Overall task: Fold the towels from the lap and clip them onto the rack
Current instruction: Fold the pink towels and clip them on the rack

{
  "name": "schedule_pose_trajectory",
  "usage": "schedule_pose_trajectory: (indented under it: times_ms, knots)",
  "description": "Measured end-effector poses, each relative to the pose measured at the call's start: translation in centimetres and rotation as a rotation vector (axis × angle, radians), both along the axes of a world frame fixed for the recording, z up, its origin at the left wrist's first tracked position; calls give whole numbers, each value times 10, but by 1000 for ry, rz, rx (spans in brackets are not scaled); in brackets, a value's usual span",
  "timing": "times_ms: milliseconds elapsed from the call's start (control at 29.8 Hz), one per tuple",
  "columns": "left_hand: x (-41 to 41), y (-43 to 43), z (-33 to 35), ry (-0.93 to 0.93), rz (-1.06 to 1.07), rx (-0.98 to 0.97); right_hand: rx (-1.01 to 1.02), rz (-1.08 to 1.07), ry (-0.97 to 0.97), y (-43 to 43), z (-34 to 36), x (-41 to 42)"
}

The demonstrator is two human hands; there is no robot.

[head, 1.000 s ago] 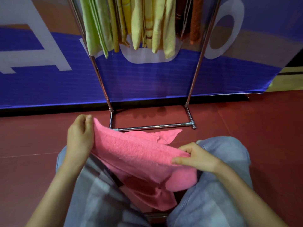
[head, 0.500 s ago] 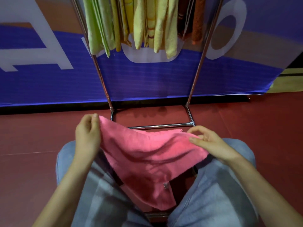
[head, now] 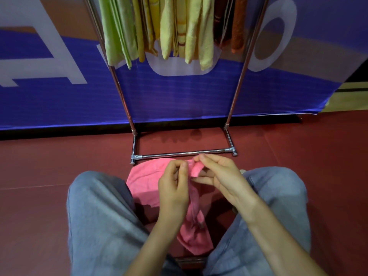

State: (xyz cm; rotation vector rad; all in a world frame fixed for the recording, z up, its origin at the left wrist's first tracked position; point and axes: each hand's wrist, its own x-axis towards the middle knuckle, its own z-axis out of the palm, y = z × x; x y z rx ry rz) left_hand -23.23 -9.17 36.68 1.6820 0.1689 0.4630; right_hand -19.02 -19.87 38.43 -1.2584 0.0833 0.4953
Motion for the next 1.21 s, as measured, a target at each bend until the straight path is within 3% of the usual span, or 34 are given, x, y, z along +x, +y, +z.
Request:
schedule_pose_trajectory:
  times_ms: [302,536,738,872,972,1073,1207]
  knots:
    - [-8,1,-14,38,-78,-153,164,-10,144,-1,3,-7]
    - [1,18,-13,93,-101,-81,148,44,114,-2,-1,-15]
    - [10,37,1,111,-121,-121,-398,427,0,-22,-13,-17]
    - [11,53,7,101,-148,-84,-718,551,-85,-45,-33,-15]
    - [9,60,8,119,-204,-35,-879,520,-164,-59,-41,-8]
    - [8,68,4,137,-246,105,-1107,395,-456,-71,-40,4]
    - [13,84,-1,119,-241,342,-910,154,-624,-73,-23,9]
